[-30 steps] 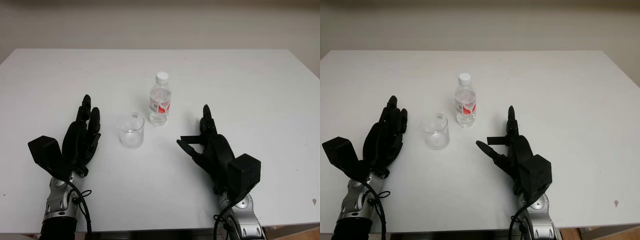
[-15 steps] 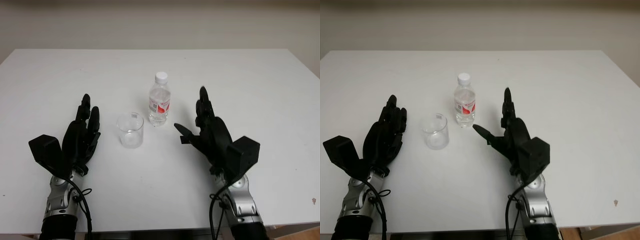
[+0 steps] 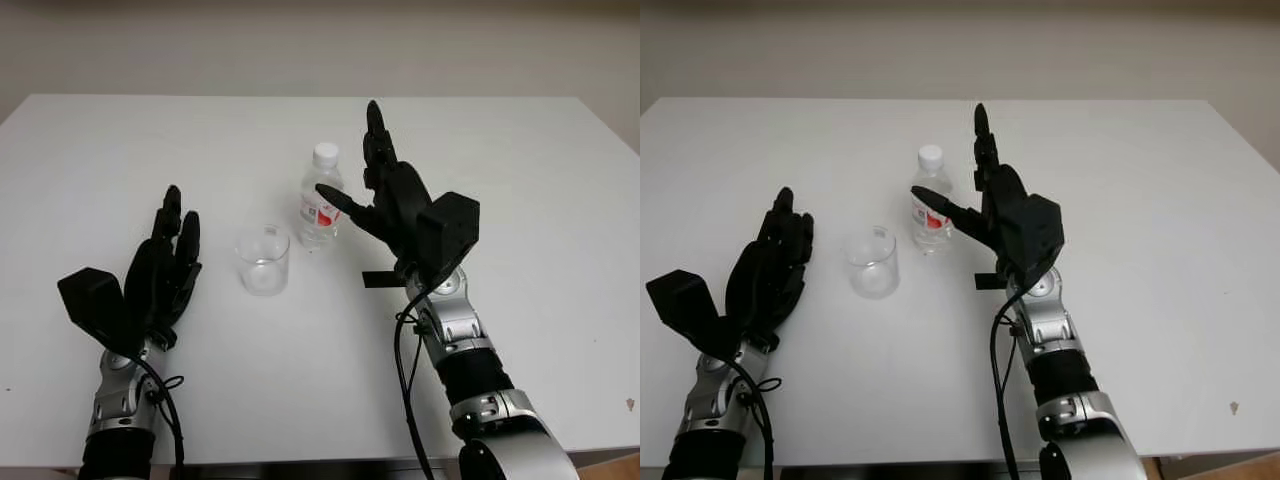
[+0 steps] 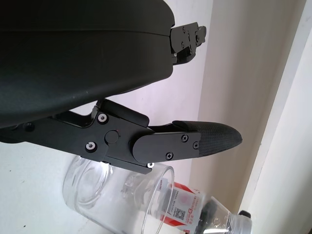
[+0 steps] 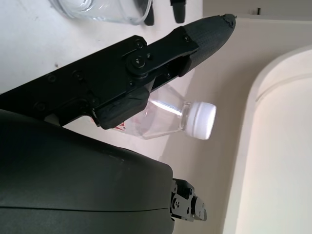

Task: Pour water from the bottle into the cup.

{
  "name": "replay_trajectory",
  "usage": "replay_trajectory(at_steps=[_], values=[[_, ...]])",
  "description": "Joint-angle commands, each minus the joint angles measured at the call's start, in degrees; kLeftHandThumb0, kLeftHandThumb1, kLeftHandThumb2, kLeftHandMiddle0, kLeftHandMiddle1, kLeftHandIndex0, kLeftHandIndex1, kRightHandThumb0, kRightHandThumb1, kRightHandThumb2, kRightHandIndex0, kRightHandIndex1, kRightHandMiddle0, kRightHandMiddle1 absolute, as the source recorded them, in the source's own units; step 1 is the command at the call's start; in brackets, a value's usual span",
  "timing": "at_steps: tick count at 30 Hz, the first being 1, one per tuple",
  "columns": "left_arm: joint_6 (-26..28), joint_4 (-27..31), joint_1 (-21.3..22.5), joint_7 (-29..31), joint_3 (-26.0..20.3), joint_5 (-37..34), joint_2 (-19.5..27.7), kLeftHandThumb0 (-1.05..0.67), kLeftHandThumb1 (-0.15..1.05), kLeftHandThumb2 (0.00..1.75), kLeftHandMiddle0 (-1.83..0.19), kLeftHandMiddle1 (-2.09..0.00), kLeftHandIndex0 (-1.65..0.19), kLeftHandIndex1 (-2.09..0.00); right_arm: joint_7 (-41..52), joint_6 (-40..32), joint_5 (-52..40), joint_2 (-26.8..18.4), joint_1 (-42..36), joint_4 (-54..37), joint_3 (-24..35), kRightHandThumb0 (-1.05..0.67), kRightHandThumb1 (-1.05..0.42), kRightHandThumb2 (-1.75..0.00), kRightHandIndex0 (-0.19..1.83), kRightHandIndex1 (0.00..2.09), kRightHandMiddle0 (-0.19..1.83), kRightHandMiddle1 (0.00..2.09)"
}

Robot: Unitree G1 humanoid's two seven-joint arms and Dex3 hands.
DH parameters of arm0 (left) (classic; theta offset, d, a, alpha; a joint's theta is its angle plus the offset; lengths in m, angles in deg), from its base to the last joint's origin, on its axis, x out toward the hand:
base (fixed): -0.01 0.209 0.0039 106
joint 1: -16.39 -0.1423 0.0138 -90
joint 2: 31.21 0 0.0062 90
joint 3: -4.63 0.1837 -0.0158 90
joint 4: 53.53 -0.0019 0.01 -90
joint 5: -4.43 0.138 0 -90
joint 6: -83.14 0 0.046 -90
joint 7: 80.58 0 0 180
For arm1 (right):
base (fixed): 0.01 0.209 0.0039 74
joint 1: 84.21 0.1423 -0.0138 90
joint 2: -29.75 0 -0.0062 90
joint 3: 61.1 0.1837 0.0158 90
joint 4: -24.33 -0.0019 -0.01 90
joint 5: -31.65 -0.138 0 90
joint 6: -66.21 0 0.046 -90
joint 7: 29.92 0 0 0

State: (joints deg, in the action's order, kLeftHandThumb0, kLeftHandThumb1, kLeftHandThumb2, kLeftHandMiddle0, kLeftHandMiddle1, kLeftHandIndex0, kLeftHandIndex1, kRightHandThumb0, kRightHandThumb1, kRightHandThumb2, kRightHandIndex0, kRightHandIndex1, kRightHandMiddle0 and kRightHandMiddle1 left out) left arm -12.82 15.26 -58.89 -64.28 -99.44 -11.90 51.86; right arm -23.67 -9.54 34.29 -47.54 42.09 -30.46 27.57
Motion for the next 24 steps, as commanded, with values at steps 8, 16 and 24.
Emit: replay_trajectory(at_steps=[8, 16, 24], values=[[0.25, -0.94, -1.05, 0.13, -0.07, -0.25, -0.19, -0.72, 1.05, 0.44, 0.16, -0.05, 0.17, -0.05, -3.46, 6.13, 5.37, -0.68, 4.98, 8.49, -2.28, -0.99, -0.93, -0.06, -0.19, 0.00, -0.19, 0.00], [-0.34, -1.24, -0.80, 0.84, 0.01, -0.27, -0.34, -0.71, 1.05, 0.45, 0.16, -0.06, 0.16, -0.06, -5.19, 6.60, 7.58, -0.52, 8.06, 13.57, -3.31, -1.00, -0.94, -0.06, -0.19, 0.00, -0.19, 0.00], [-0.03, -0.95, -1.12, 0.44, 0.07, 0.03, -0.29, -0.74, 1.05, 0.44, 0.15, -0.06, 0.16, -0.06, -6.47, 7.15, 7.68, 0.78, 12.85, 21.38, -3.21, -1.00, -0.94, -0.05, -0.19, 0.00, -0.19, 0.00]])
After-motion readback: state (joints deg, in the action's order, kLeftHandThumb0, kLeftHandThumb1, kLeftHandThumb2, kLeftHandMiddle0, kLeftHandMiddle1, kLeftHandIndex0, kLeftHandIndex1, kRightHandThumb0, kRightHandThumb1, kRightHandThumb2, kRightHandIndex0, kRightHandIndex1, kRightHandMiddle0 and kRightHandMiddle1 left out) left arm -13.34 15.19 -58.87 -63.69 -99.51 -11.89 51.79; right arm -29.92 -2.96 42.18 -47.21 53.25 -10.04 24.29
